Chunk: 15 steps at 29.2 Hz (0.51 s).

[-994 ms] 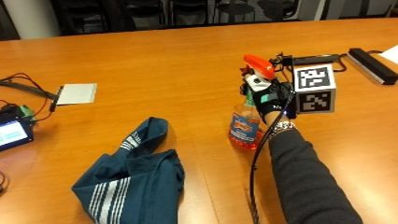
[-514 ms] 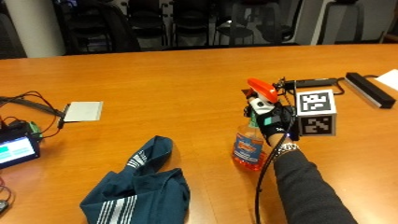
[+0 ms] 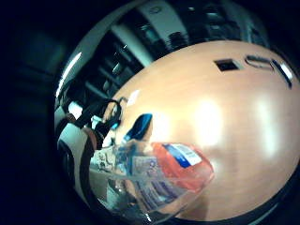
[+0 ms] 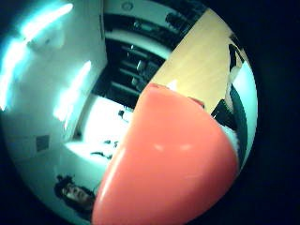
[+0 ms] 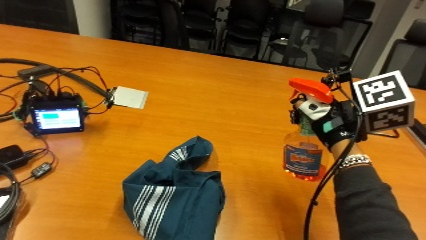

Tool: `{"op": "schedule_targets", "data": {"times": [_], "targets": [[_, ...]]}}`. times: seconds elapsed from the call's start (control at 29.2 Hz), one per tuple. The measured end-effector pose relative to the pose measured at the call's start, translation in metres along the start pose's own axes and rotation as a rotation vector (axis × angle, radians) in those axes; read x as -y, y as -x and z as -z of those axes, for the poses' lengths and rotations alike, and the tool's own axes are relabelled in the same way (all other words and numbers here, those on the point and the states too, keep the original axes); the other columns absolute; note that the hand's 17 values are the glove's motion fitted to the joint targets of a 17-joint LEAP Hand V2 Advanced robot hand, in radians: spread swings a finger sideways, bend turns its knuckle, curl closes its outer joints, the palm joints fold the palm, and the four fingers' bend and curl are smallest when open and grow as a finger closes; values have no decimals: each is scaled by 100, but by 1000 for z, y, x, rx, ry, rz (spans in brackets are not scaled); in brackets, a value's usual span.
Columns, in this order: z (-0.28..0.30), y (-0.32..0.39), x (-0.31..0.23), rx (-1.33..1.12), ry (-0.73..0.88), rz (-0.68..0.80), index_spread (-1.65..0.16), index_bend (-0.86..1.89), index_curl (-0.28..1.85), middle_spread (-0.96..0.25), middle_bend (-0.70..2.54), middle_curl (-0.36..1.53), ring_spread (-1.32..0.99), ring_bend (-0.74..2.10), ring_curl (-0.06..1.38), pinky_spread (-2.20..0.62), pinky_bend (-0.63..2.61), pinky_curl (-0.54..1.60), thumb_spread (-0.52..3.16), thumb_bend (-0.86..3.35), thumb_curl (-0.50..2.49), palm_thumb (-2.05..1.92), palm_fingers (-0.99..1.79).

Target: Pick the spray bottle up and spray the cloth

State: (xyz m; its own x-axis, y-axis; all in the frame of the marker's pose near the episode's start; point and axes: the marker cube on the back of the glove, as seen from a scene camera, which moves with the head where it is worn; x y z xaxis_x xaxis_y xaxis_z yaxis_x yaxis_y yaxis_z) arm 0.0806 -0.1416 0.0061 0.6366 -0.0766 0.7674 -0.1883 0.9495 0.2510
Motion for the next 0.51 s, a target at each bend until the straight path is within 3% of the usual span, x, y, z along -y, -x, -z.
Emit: {"op": "schedule_targets", "data": {"times": [0.31,0.51], "targets": [[-15,62,-5,-329,488,153,-33,20,55,-24,53,51,-22,67,47,-32,43,37,33,-3,72,95,137],[-40,102,5,-597,688,175,-32,19,56,-24,54,51,-22,68,47,-32,43,38,33,-3,73,95,137]]}}
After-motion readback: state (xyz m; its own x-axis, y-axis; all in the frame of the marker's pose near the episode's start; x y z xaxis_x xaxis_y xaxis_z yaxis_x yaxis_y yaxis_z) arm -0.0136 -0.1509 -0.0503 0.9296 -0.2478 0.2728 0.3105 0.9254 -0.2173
